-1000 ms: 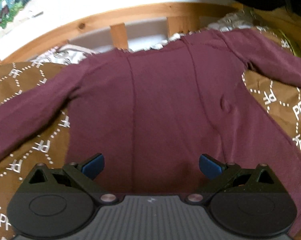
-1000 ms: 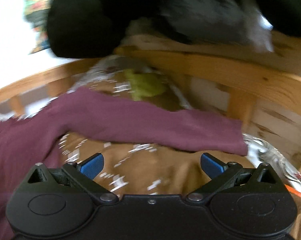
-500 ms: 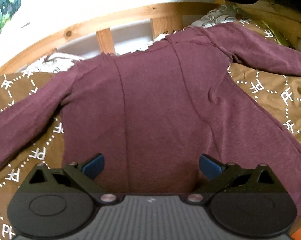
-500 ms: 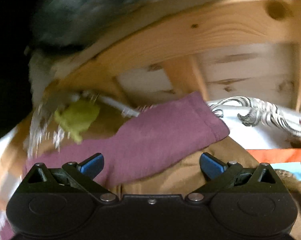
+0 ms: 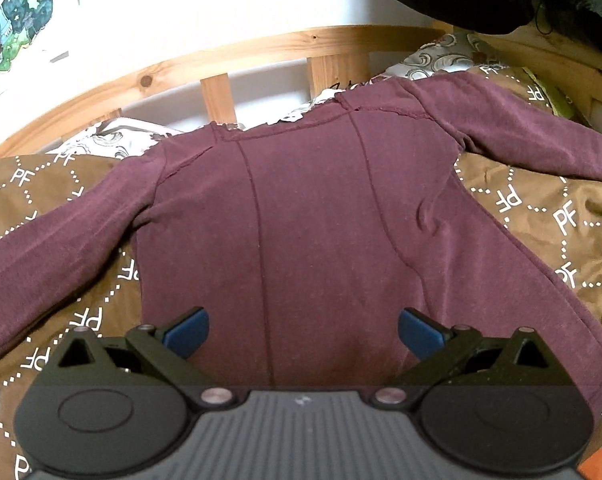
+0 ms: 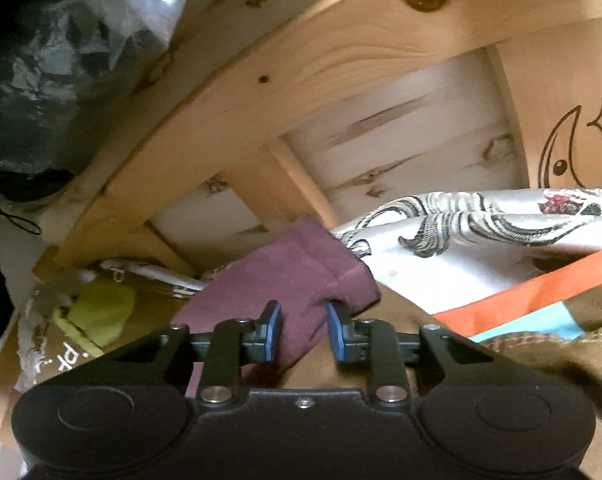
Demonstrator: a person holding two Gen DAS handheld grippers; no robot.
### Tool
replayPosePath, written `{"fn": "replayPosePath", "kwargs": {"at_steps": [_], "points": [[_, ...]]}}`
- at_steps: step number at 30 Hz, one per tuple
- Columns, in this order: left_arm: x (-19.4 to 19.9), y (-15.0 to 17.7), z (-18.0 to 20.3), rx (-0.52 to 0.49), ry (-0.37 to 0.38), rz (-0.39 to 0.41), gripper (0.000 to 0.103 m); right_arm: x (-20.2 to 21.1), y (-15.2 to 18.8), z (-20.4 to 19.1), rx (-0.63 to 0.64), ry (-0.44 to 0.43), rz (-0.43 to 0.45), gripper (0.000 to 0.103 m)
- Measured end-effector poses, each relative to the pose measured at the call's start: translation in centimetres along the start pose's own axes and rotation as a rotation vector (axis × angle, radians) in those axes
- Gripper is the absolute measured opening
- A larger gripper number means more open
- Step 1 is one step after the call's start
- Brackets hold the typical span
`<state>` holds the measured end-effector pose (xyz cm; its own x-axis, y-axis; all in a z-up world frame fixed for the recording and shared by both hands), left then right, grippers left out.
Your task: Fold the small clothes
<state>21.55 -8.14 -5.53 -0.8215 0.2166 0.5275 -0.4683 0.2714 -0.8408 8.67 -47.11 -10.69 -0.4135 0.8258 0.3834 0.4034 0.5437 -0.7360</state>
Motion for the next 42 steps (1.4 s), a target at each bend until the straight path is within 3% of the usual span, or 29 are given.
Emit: {"fn": "replayPosePath", "kwargs": {"at_steps": [3, 6, 13, 17, 22, 29, 31, 36, 42], "points": [[0.1, 0.0, -0.1, 0.005, -0.001, 0.001, 0.102, -0.3, 0.0, -0.3, 0.025, 0.007, -0.003, 0.028], [0.0, -0.3, -0.5, 0.027, -0.013, 0.001, 0.103, 0.0, -0.1, -0.7, 0.074, 0.003, 0.016, 0.005], [0.4, -2.0, -3.1, 0.104, -0.051, 0.039, 0.102, 3.7, -0.5, -4.6, 0.343, -0.153, 0.196, 0.002], [0.6, -2.8, -5.0, 0.138, -0.08, 0.06, 0.102, 7.6, -0.5, -8.9, 0.496, -0.337, 0.331, 0.002], [1.2, -3.3, -7.9, 0.186, -0.125, 0.092, 0.102, 12.4, 0.9, -14.8, 0.604, -0.598, 0.426, 0.002], [1.8, -3.1, -12.5, 0.27, -0.207, 0.111, 0.102, 20.4, 8.7, -21.6, 0.867, -1.059, 0.482, 0.002], [1.9, -2.8, -13.8, 0.299, -0.224, 0.106, 0.102, 22.9, 12.1, -22.3, 0.96, -1.193, 0.466, 0.002], [2.6, -1.7, -16.7, 0.371, -0.237, 0.097, 0.102, 29.1, 18.9, -20.7, 1.135, -1.407, 0.464, 0.002], [3.0, -1.0, -18.2, 0.388, -0.249, 0.101, 0.102, 31.5, 25.3, -18.1, 1.312, -1.576, 0.292, 0.002]]}}
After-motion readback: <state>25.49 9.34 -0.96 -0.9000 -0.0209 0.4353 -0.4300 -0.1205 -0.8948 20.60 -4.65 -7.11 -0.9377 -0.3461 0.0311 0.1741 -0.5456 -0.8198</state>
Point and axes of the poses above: each gripper's, at about its wrist camera, not at the fingertips, and x roughly against the way its jaws point, z to its right, y to its underside, the point moved 4 cm from there along -x, roughly the way its jaws point, and after that the axes turned 12 degrees about z, right-handed, at the moved point
